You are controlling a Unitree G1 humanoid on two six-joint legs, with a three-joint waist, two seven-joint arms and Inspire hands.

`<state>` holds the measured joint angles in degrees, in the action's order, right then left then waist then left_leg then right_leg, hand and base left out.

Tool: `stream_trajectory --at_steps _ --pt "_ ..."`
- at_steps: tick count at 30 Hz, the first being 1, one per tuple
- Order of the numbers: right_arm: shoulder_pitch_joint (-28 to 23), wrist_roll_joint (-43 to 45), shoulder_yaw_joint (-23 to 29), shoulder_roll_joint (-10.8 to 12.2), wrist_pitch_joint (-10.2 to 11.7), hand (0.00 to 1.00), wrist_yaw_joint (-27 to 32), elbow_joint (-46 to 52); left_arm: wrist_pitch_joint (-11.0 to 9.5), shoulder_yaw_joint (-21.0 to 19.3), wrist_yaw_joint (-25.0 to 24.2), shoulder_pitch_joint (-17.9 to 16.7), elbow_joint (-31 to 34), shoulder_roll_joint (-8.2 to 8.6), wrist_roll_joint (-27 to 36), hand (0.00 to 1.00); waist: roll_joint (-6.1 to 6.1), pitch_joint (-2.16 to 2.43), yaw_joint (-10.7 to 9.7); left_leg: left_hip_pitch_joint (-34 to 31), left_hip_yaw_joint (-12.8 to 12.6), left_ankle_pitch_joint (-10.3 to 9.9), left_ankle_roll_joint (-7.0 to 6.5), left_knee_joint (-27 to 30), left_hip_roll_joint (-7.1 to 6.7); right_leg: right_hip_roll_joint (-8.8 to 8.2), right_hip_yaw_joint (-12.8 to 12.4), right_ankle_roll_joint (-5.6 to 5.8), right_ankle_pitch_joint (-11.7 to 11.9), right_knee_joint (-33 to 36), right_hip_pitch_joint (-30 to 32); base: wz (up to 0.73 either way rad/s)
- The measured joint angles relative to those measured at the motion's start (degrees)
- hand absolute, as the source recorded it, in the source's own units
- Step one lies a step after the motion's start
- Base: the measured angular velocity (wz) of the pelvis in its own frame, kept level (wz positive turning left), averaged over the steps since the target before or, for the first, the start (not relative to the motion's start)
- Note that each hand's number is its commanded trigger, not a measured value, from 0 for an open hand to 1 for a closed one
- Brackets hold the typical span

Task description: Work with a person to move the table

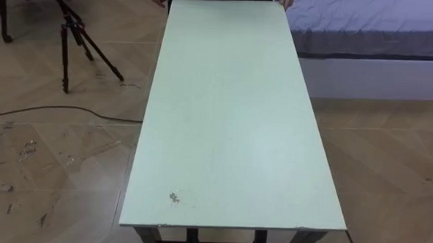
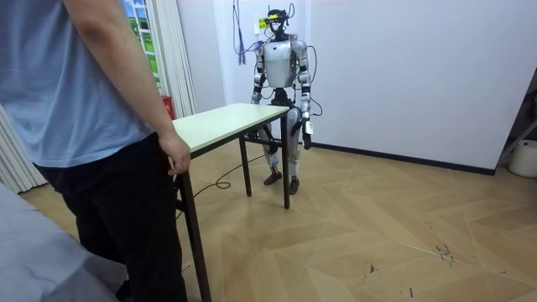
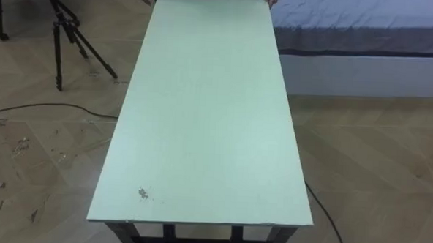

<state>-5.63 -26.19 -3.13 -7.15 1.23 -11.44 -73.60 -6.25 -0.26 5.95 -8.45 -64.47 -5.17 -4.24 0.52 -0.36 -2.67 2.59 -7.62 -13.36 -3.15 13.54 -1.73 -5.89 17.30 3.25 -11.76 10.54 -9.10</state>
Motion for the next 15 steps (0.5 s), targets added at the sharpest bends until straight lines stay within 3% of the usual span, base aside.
stream_trajectory --at_steps 10,13,15 --pt "0.3 -0.7 0.0 0.0 -0.1 0.0 0.0 0.0 0.0 0.5 0.4 0.0 0.0 0.01 0.4 0.0 -0.01 0.06 0.0 0.0 0.0 0.0 0.0 -0.1 0.0 0.01 0.0 0.0 0.0 0.0 0.0 0.0" --pt "0.5 -0.9 0.0 0.0 -0.5 0.0 -0.3 -0.2 0.2 0.4 -0.1 -0.1 -0.7 0.0 3.0 0.0 0.03 0.1 0.0 0.0 0.0 0.0 0.0 0.0 -0.02 0.0 0.5 0.0 0.0 0.0 -0.2 0.03" --pt "0.6 -0.8 0.7 0.0 -1.3 0.0 -1.0 -0.2 1.0 0.2 -1.8 0.2 -2.0 -0.04 8.4 0.0 0.03 0.08 0.0 0.0 -0.1 0.0 0.0 0.1 -0.01 -0.01 0.4 0.0 0.0 0.0 -0.3 0.0"
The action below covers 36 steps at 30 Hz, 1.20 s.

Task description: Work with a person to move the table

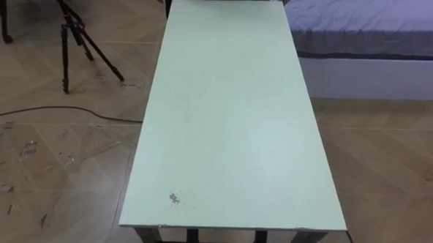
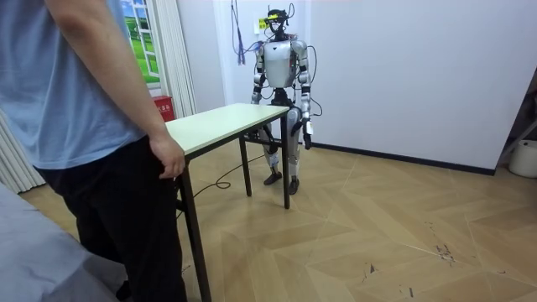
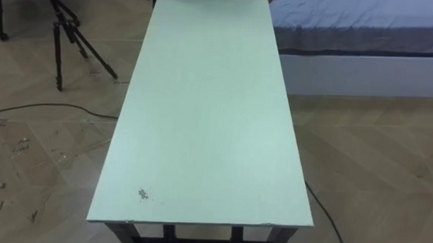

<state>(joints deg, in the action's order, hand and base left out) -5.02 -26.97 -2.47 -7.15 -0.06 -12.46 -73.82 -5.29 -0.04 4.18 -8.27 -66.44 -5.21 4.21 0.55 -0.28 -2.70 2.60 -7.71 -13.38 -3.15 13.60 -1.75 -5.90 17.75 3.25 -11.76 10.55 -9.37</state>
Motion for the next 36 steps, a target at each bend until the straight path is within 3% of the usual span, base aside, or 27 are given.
stream_trajectory --at_steps 7,10,15,16,21,23,28,36 --pt "0.1 0.6 1.7 -0.2 -0.7 0.0 -2.2 0.0 1.3 -0.4 -7.5 -1.3 -0.5 -0.32 12.9 0.0 -0.63 -0.17 0.2 -0.3 0.2 0.0 -0.01 0.0 0.11 -0.02 -0.2 0.0 0.0 0.0 0.3 0.0" --pt "0.1 0.9 2.2 -1.2 -1.8 0.0 -4.2 0.7 2.6 -1.6 -11.6 -1.1 -0.5 -0.65 14.7 0.0 -0.65 -0.01 0.1 -1.2 0.0 -0.1 -0.15 0.5 0.19 -0.06 -0.1 0.0 0.0 0.1 0.8 0.02" --pt "-0.6 0.3 2.1 -3.5 -3.8 0.0 -8.5 4.5 4.8 -1.4 -19.7 -1.5 0.3 -2.24 21.4 0.0 -1.71 0.0 0.3 -4.1 0.2 -0.5 -0.41 2.8 0.57 -0.09 0.3 0.01 0.0 0.3 2.6 0.04" --pt "-0.8 0.3 2.4 -4.0 -4.5 0.0 -9.9 5.9 5.4 -0.9 -21.2 -2.1 0.7 -2.77 23.4 0.0 -1.66 -0.21 0.1 -4.4 0.3 -0.5 -0.39 3.1 0.64 -0.07 0.6 0.01 0.0 0.3 2.6 0.07" --pt "-2.5 0.1 3.7 -4.3 -5.9 0.0 -13.4 12.8 7.7 2.9 -26.6 -3.3 2.9 -3.61 31.0 0.0 -2.45 -0.01 -0.2 -7.2 1.0 -1.2 -0.53 5.8 1.05 0.05 1.3 0.07 0.0 1.4 4.5 0.07" --pt "-4.2 -0.7 3.6 -4.1 -7.0 0.0 -14.0 17.7 8.0 4.9 -27.0 -5.1 6.3 -3.79 32.6 0.0 -2.53 -0.03 -0.1 -7.2 0.8 -1.2 -0.55 5.9 1.02 -0.1 1.1 0.11 -0.1 2.0 4.8 -0.02" --pt "-13.4 -11.8 0.1 -4.3 -7.6 0.0 -15.2 35.2 9.0 9.4 -26.8 -11.9 18.3 -6.79 44.2 0.0 -2.51 -0.05 -0.1 -7.3 1.0 -1.3 -0.78 6.1 0.89 -0.53 1.2 0.53 -0.3 3.4 5.3 -0.01" --pt "-16.4 -24.0 -8.8 -4.5 -7.8 0.0 -15.9 44.4 8.9 14.2 -22.8 -15.0 25.4 -8.92 57.4 0.0 -2.85 0.08 0.0 -8.2 0.8 -1.1 -0.99 6.5 0.91 -0.65 0.9 0.54 -0.3 4.3 6.5 -0.01"
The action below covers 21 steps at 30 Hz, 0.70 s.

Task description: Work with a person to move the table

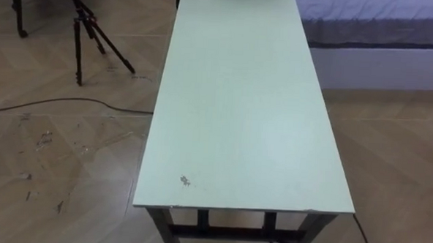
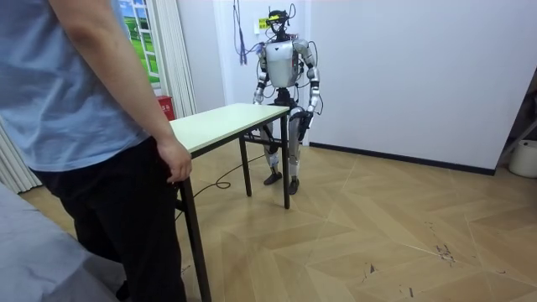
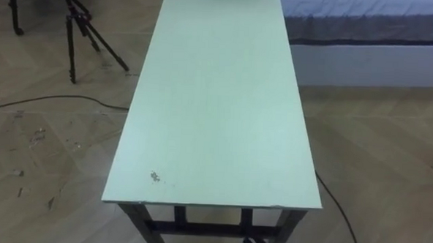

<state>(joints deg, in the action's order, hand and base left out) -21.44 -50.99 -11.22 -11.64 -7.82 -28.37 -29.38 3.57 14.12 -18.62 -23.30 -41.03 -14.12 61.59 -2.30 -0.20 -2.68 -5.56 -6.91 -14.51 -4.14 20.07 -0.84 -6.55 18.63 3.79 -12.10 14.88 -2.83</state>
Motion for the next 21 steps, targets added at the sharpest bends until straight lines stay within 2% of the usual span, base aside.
stream_trajectory --at_steps 2,7,10,11,14,15,21 --pt "-0.1 -1.4 -1.9 0.0 -0.6 0.0 -1.2 1.1 0.0 0.6 0.7 -0.2 0.9 -0.26 1.5 0.0 -0.15 0.11 0.0 0.1 0.0 0.0 -0.03 0.0 -0.01 -0.03 0.0 0.0 0.0 0.0 -0.1 0.0" --pt "0.7 -5.4 -5.7 -0.8 -2.2 0.0 -2.6 2.4 -0.2 2.3 2.8 -1.1 7.5 -1.85 3.7 0.0 0.15 -0.02 0.0 0.1 0.0 0.1 -0.14 -0.1 -0.11 -0.16 0.2 0.0 0.0 0.0 -0.2 0.02" --pt "1.0 -6.4 -6.3 -1.6 -3.3 0.0 -2.7 4.8 -0.1 4.7 2.5 -0.1 13.9 -0.82 8.9 0.0 0.34 -0.09 0.0 0.2 -0.1 0.2 -0.27 -0.1 -0.26 -0.38 0.2 0.0 0.0 0.3 -0.4 0.05" --pt "1.0 -7.3 -6.6 -1.8 -3.6 0.0 -2.8 6.0 0.1 6.2 2.0 0.9 15.7 0.23 10.7 0.0 0.53 -0.14 0.1 0.3 -0.2 0.2 -0.29 -0.1 -0.31 -0.43 0.2 0.0 0.0 0.3 -0.4 -0.03" --pt "1.4 -8.9 -6.9 -1.8 -4.4 0.0 -3.1 8.2 2.4 9.6 0.3 3.6 19.1 1.07 12.1 0.0 1.09 -0.33 0.1 0.4 -0.3 0.2 -0.28 -0.1 -0.1 -0.3 0.1 0.01 0.0 0.3 -0.4 -0.07" --pt "1.6 -9.5 -6.8 -1.8 -4.5 0.0 -3.2 8.4 3.2 10.0 -0.5 4.5 19.6 1.2 12.1 0.0 1.34 -0.53 0.0 0.5 -0.5 0.2 -0.26 -0.1 0.01 -0.2 0.0 0.01 0.0 0.3 -0.4 -0.08" --pt "4.1 -9.3 -6.4 -2.1 -4.8 0.0 -3.1 8.2 5.4 10.1 -2.6 6.8 19.7 0.63 12.1 0.0 1.37 -0.6 0.0 0.4 -0.6 0.2 -0.25 -0.2 0.03 -0.16 -0.1 0.0 0.0 0.2 -0.1 -0.01"
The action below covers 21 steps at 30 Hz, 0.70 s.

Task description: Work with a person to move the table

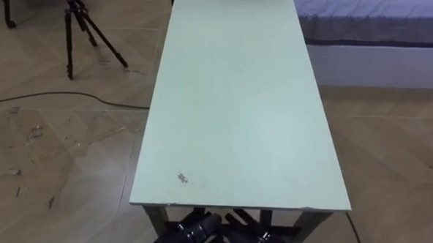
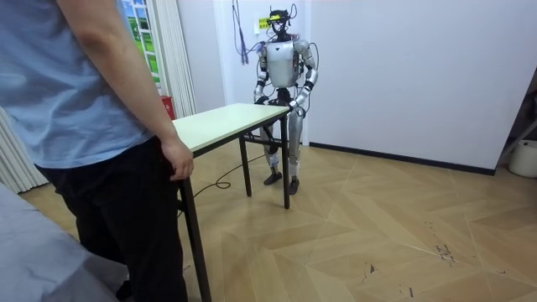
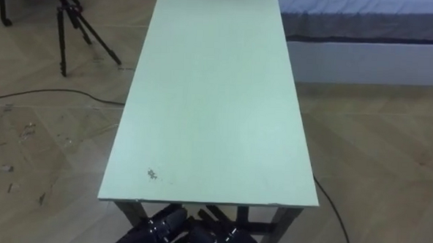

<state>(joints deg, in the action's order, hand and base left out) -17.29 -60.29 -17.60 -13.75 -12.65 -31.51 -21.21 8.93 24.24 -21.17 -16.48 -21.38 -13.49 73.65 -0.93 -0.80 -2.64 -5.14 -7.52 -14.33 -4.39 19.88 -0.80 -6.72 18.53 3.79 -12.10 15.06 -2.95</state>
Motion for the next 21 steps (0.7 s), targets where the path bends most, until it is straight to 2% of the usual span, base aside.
stream_trajectory --at_steps 7,13,15,18,21 --pt "2.8 0.2 1.3 0.0 -2.1 0.0 0.0 -0.2 2.1 -2.9 -0.6 1.2 0.5 -0.59 1.2 0.0 -0.02 0.02 0.1 0.6 -0.2 0.0 -0.01 -0.2 -0.03 -0.03 -1.0 0.0 0.0 0.0 -0.2 0.0" --pt "3.4 0.3 1.5 -0.5 -2.4 0.0 0.3 -0.3 2.3 -4.5 -0.2 2.3 0.4 -0.75 3.1 0.0 -0.15 -0.05 0.3 1.8 -0.3 0.0 0.0 -0.5 -0.05 0.01 -1.2 0.0 0.0 -0.2 -1.5 0.0" --pt "4.2 0.6 1.7 -0.8 -2.6 0.0 0.8 -0.5 3.4 -5.4 0.5 3.4 0.4 -0.71 3.1 0.0 -0.28 -0.09 0.2 1.9 -0.2 0.0 0.0 -0.5 -0.04 0.05 -1.0 0.0 0.0 -0.4 -1.8 0.0" --pt "4.6 0.6 3.5 -0.8 -4.1 0.0 0.8 -0.5 5.4 -6.6 1.1 4.1 0.4 -0.71 3.1 0.0 -0.38 -0.1 0.4 1.9 -0.3 0.0 0.01 -0.1 0.09 0.15 -0.9 0.0 0.0 -0.4 -1.9 0.0" --pt "4.7 0.7 5.4 -1.0 -4.6 0.0 0.8 -0.5 6.8 -7.3 2.4 5.1 0.4 -0.62 3.3 0.0 -0.46 -0.05 1.2 1.9 -0.4 0.0 0.03 0.0 0.14 0.21 -1.1 -0.01 0.0 -0.4 -1.7 -0.03"
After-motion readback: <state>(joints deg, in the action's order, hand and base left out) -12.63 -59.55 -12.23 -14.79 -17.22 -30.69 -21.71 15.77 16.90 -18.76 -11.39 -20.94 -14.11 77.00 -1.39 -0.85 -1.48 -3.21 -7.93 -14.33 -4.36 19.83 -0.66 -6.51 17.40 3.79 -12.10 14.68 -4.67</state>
